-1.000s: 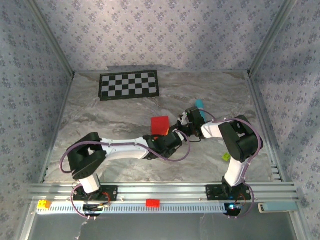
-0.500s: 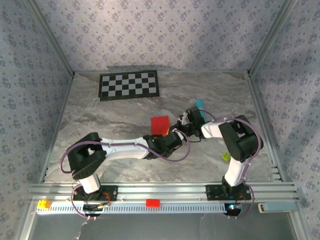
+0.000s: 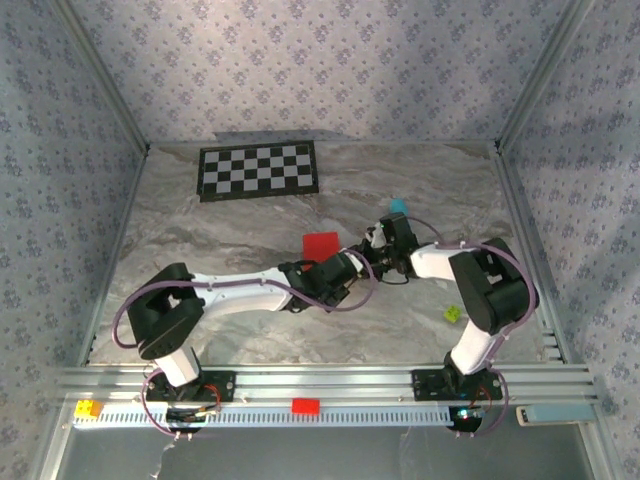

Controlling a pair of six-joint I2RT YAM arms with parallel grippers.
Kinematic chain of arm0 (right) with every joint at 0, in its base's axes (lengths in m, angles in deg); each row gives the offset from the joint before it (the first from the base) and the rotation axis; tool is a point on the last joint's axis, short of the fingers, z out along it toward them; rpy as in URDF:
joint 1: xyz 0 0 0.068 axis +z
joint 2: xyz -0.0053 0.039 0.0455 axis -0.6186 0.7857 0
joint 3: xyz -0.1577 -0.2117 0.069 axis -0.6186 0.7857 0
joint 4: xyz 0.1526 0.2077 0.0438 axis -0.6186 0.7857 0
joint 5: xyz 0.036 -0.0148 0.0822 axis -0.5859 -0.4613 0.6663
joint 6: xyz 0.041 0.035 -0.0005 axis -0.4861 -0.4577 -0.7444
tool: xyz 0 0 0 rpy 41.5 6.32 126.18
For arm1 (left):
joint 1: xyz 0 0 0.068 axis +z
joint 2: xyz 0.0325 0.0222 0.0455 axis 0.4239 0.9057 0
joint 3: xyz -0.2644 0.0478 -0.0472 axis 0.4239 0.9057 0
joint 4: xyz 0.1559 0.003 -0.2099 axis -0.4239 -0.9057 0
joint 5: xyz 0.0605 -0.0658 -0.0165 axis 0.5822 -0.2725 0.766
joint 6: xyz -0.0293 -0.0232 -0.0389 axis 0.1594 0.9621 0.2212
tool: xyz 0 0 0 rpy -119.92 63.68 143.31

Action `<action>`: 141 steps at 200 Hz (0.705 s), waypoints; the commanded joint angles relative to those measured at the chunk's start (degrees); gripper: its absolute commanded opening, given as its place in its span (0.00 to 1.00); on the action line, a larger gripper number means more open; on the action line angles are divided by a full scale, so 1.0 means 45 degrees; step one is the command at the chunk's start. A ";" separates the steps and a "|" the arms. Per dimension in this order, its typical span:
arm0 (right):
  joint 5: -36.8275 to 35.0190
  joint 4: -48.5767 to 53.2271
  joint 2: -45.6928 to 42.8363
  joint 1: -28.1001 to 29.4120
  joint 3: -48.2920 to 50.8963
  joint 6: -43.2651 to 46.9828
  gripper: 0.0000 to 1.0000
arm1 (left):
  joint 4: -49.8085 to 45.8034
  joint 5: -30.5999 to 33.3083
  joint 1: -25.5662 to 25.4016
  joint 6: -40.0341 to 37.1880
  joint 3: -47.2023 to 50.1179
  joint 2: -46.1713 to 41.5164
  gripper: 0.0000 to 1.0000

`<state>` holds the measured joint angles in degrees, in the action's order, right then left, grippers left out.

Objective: Fold a paper plane with a square sheet of paper (pick it up from the middle)
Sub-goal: Fold the triangle a second time at the center of the table.

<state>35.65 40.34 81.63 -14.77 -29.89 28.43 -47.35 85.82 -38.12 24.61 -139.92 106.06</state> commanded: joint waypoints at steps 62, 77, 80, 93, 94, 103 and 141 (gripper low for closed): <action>-0.1778 0.1681 -0.2283 -0.0235 0.0929 0.0842 0.31 | 0.1397 -0.5041 0.2323 0.1872 0.1251 -0.1415 0.00; -0.1657 0.1722 -0.2290 -0.0042 0.0932 0.0961 0.27 | 0.1672 -0.5631 0.2675 0.2121 0.1454 -0.1468 0.00; -0.1646 0.1743 -0.2266 0.0007 0.0918 0.0976 0.26 | 0.1730 -0.5733 0.2731 0.2159 0.1487 -0.1478 0.00; -0.1642 0.1829 -0.2231 0.0241 0.0910 0.1081 0.22 | 0.1938 -0.6085 0.2963 0.2374 0.1668 -0.1516 0.00; -0.1651 0.1836 -0.2222 0.0270 0.0913 0.1083 0.22 | 0.1951 -0.6113 0.2976 0.2388 0.1679 -0.1516 0.00; -0.1666 0.1880 -0.2184 0.0449 0.0925 0.1124 0.18 | 0.2084 -0.6300 0.3134 0.2502 0.1764 -0.1533 0.00; -0.1801 0.2068 -0.1748 0.1298 0.0656 0.1406 0.07 | 0.2575 -0.6556 0.3597 0.3000 0.2227 -0.1748 0.00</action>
<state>28.67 47.37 72.28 -11.06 -26.33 32.95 -38.69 59.42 -22.99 35.74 -131.15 100.44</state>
